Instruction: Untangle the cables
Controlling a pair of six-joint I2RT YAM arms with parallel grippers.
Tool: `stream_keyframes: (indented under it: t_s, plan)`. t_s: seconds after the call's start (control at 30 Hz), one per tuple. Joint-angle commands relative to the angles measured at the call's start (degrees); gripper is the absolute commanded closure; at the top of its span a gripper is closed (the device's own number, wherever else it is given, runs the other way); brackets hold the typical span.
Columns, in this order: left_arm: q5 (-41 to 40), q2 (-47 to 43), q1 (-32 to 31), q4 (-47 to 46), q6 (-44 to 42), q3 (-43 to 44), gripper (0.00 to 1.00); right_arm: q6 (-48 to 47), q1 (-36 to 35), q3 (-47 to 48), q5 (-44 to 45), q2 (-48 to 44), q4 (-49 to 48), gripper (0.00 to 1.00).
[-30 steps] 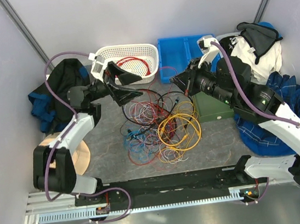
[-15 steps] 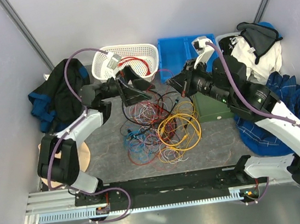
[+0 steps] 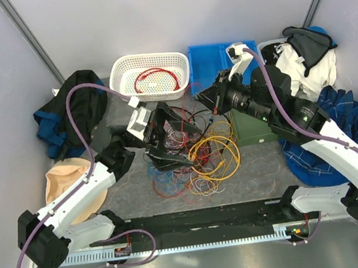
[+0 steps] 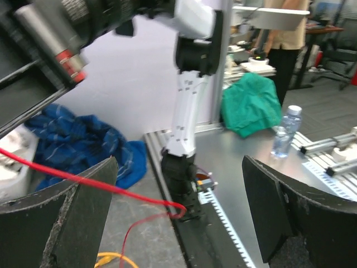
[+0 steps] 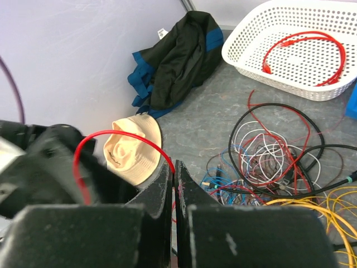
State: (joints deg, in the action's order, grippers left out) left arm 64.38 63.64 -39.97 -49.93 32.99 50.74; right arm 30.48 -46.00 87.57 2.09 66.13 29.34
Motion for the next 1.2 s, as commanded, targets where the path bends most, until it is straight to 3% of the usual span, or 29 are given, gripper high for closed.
stream_keyframes:
  t_s: [0.0, 0.57, 1.17]
  plan:
    - [-6.53, 2.28, -0.02, 9.94, -11.11, 0.24, 0.0, 1.86, -0.06, 0.15, -2.0, -0.03, -3.15, 1.0]
    - [-14.89, -4.48, 0.24, 23.11, -22.79, 0.59, 0.0, 0.63, -0.06, -1.26, -0.77, -4.52, -0.69, 1.0]
    - [-16.75, -1.42, 1.82, 23.48, -24.03, 3.49, 0.0, 1.6, -0.06, -5.22, -4.46, -6.63, -0.95, 1.0]
